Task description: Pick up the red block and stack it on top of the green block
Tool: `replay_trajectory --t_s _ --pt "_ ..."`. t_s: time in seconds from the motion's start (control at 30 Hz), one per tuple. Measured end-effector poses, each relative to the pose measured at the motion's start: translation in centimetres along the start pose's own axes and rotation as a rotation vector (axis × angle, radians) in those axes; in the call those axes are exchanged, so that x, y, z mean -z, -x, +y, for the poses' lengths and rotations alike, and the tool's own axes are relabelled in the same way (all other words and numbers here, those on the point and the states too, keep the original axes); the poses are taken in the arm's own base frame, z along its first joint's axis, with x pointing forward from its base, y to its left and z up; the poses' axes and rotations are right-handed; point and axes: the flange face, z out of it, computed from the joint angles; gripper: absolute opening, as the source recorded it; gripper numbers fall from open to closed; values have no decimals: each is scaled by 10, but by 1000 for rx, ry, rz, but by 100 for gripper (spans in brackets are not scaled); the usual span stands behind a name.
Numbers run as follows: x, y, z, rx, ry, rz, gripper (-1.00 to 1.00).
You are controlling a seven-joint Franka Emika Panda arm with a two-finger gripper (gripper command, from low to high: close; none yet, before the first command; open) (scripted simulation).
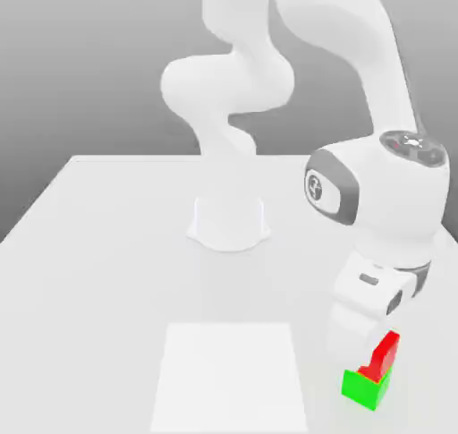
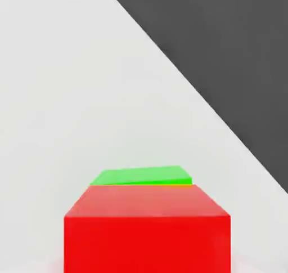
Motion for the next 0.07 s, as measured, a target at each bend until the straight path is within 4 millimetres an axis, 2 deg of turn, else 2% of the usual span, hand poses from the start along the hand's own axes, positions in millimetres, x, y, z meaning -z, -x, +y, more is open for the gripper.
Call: replay_trajectory --t_s 0.07 --pt "0 0 0 0 0 0 100"
